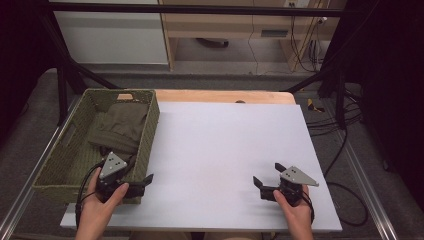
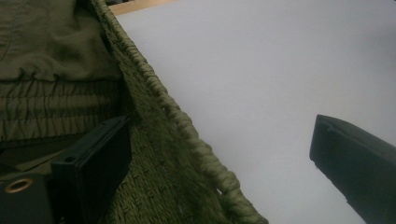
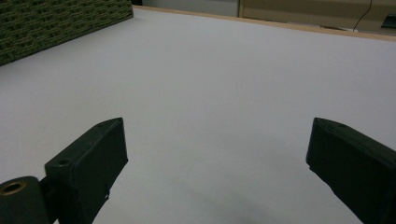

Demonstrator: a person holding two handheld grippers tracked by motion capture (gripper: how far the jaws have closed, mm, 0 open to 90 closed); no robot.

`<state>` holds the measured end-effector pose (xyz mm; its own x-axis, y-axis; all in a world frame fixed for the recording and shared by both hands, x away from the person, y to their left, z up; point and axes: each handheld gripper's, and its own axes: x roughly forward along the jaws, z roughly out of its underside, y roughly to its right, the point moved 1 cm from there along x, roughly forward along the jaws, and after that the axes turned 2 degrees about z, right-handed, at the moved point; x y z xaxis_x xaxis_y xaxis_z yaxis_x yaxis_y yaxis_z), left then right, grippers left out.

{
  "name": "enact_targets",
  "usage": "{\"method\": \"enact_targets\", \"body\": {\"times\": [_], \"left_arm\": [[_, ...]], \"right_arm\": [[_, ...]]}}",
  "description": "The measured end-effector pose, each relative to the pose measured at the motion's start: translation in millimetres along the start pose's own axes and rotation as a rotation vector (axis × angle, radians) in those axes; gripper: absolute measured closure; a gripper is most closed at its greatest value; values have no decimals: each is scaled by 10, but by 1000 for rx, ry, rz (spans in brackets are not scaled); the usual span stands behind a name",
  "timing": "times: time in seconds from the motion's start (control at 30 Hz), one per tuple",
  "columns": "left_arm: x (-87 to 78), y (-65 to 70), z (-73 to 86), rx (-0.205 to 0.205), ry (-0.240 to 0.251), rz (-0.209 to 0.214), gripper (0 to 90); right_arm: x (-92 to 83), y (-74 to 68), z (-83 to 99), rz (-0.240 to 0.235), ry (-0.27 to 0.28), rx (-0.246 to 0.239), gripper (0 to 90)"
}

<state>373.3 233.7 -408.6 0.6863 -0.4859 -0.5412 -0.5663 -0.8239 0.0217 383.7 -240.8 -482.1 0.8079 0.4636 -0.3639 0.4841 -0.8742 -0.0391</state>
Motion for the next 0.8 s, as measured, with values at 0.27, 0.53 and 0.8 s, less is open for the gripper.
{"method": "enact_targets", "body": {"times": [0.27,0.53,0.8], "left_arm": [[-17,-1,-9,2,10,1,55],[-51,4,-39,5,25,-1,58],[-123,11,-134,19,36,8,61]], "right_arm": [[-12,9,1,3,2,0,54],[-15,13,7,6,2,-4,54],[-13,8,15,8,-6,-4,54]]}}
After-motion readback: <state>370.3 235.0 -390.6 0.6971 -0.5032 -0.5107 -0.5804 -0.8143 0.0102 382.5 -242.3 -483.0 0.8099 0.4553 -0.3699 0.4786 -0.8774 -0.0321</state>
